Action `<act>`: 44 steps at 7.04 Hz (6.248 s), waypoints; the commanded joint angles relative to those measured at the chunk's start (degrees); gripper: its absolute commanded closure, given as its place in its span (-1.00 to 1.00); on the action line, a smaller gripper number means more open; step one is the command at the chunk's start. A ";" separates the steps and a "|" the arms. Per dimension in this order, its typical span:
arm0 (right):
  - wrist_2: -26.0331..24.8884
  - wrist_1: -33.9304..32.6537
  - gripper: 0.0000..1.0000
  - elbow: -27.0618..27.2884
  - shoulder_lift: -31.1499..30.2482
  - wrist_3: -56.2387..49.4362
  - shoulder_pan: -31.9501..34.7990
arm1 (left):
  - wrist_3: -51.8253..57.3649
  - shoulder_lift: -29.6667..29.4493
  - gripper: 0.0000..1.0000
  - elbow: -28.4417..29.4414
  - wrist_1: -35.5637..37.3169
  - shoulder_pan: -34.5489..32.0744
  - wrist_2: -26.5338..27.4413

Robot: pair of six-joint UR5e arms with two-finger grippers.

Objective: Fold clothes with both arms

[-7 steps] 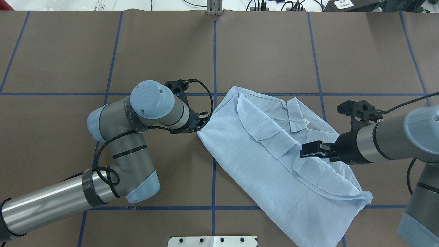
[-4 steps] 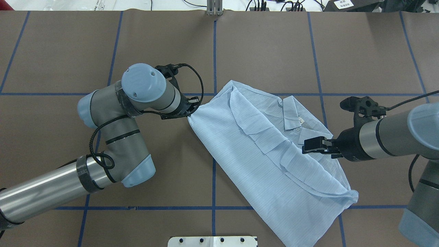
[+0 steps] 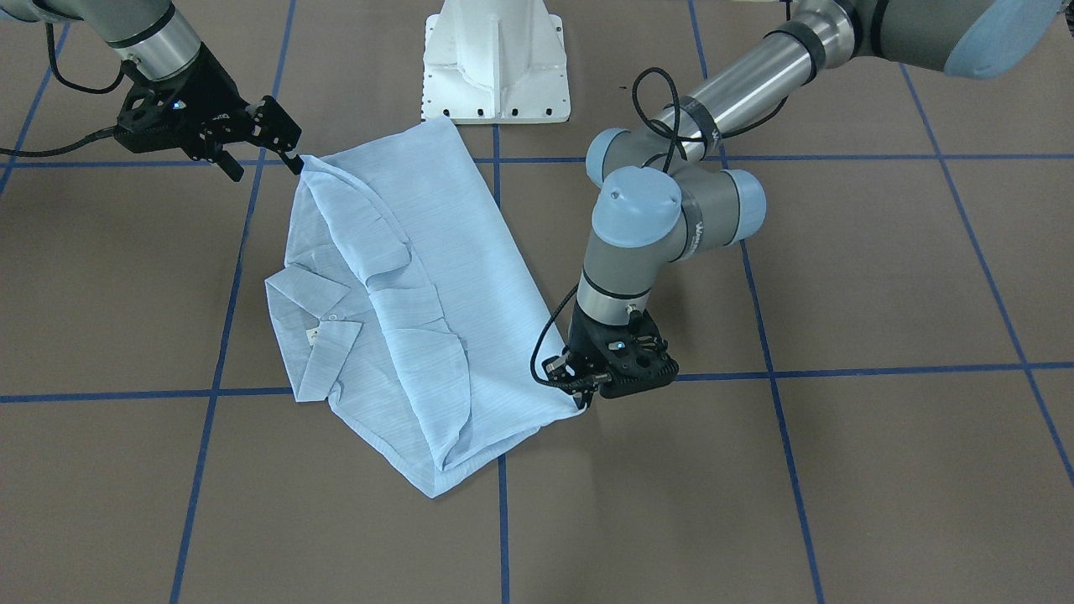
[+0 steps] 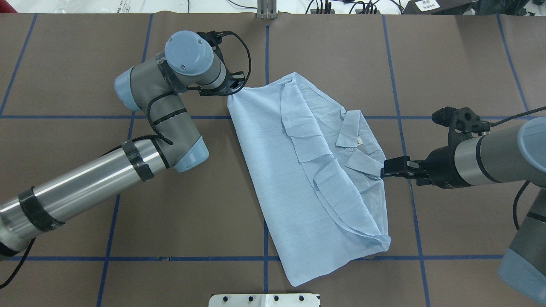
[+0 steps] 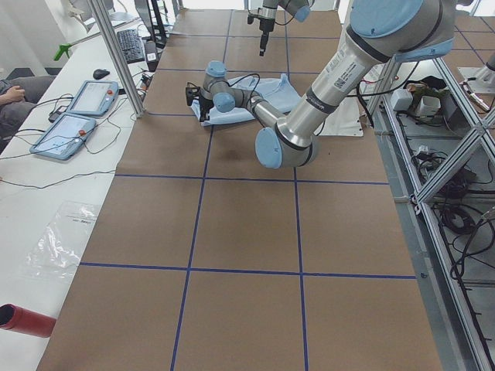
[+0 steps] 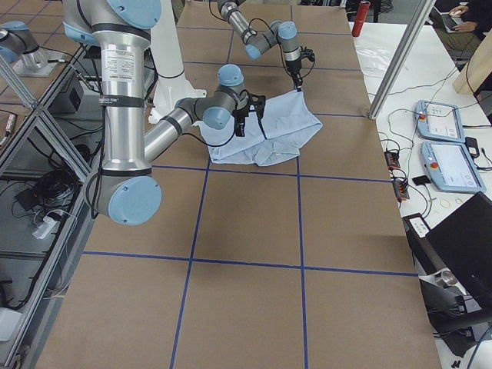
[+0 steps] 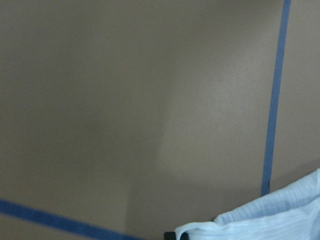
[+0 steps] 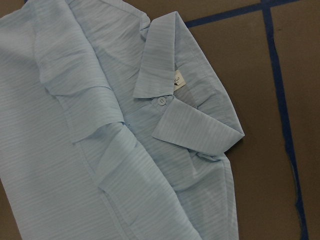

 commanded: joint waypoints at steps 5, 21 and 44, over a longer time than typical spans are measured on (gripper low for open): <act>-0.97 0.00 -1.00 -1.37 1.85 0.09 0.51 | 5.64 -10.42 1.00 24.26 -21.93 -2.23 10.84; -19.23 -23.64 -1.00 -15.94 28.91 -12.62 -13.54 | 12.67 17.30 -1.00 -35.55 12.27 -6.89 -5.73; -27.95 -14.67 1.00 -20.73 26.84 -20.74 -16.56 | 8.63 19.26 -1.00 -37.41 15.50 -1.00 -5.75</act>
